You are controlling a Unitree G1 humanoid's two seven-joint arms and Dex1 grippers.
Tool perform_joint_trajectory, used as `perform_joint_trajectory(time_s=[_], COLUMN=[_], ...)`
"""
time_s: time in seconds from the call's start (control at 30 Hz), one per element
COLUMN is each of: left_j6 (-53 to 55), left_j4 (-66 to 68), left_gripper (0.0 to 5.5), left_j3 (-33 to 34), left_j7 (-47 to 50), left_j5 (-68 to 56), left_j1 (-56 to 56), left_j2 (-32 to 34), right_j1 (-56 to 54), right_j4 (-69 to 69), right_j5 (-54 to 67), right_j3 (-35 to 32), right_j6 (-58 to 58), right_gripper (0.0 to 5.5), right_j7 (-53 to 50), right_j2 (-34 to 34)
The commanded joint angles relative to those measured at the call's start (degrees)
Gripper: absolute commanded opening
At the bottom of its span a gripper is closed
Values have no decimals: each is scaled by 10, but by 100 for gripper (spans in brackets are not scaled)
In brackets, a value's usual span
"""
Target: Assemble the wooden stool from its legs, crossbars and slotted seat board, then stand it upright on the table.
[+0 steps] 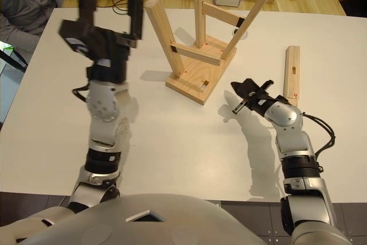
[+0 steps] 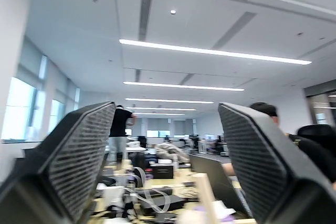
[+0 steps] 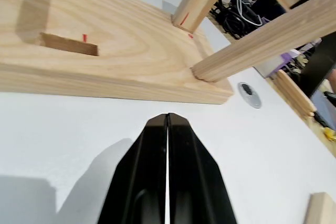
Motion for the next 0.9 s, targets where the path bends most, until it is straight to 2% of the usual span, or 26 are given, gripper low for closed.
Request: perform_joint_trajectory(time_s=[0.03,0.13,0.23,0.3,0.47,0.6,0.63,0.9], left_j6=[18,0,-18,-27,-37,-42,-43,-53], left_j4=[13,104,148,161,179,187,188,195], left_gripper=[363,363,363,367,367,367,367,367], left_j3=[101,167,177,172,161,155,153,144], left_j7=[31,55,60,61,65,68,68,66], left_j5=[-7,-23,-25,-22,-16,-14,-13,2], left_j1=[68,86,87,82,60,52,51,43], left_j2=[29,37,28,21,7,-1,-2,0], right_j1=[16,30,-4,-35,-97,-103,-103,-97], right_j4=[-35,-27,31,63,136,181,193,225], right_j5=[27,47,68,78,83,81,83,123], right_j3=[-74,-133,-170,-184,-203,-211,-213,-210], right_j6=[47,84,113,122,136,151,160,233], right_gripper=[0,0,0,27,126,215,224,371], right_j7=[-68,-150,-185,-194,-219,-241,-243,-175], right_j2=[8,40,44,37,20,11,9,12])
